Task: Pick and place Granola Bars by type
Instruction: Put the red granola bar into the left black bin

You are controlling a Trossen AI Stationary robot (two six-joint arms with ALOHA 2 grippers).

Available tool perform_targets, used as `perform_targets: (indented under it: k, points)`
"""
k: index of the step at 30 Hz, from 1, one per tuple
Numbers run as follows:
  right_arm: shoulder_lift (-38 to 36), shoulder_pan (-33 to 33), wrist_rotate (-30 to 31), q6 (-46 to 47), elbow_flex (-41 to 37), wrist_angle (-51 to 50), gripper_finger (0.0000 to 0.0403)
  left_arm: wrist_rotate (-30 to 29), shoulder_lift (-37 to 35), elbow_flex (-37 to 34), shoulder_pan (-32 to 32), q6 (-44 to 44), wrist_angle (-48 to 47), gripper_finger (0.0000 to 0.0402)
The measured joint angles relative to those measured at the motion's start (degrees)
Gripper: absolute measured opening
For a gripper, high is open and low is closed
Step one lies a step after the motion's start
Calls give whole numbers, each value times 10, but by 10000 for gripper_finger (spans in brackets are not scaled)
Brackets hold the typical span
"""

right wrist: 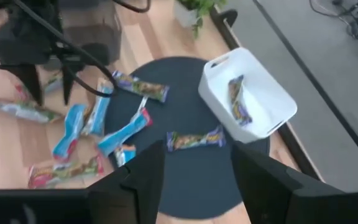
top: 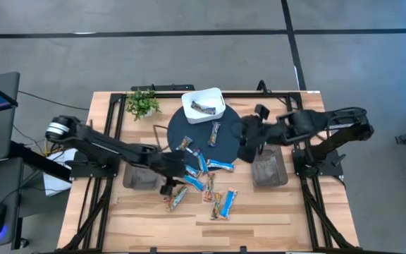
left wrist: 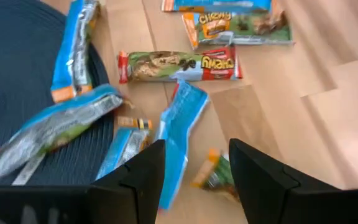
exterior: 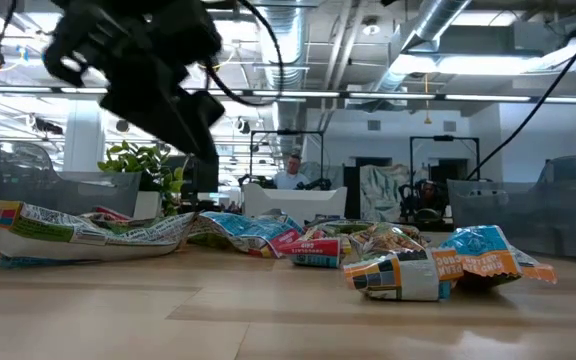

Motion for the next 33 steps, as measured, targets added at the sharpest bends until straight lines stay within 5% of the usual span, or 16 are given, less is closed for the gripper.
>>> perform_targets:
  k: [8,19,29,33]
  points:
    - [10,89,78,100,0,-50,175,-26,101,65,0,77,-44,171]
    - [11,135,117,194,0,-91,175,-74,142,82,1,78,-107,167]
    - [11,134,118,198,0,-98,175,-63,142,84,1,25,-130,49]
    - [11,132,123,190,0,-99,175,-49,142,109,1,-1,-151,36]
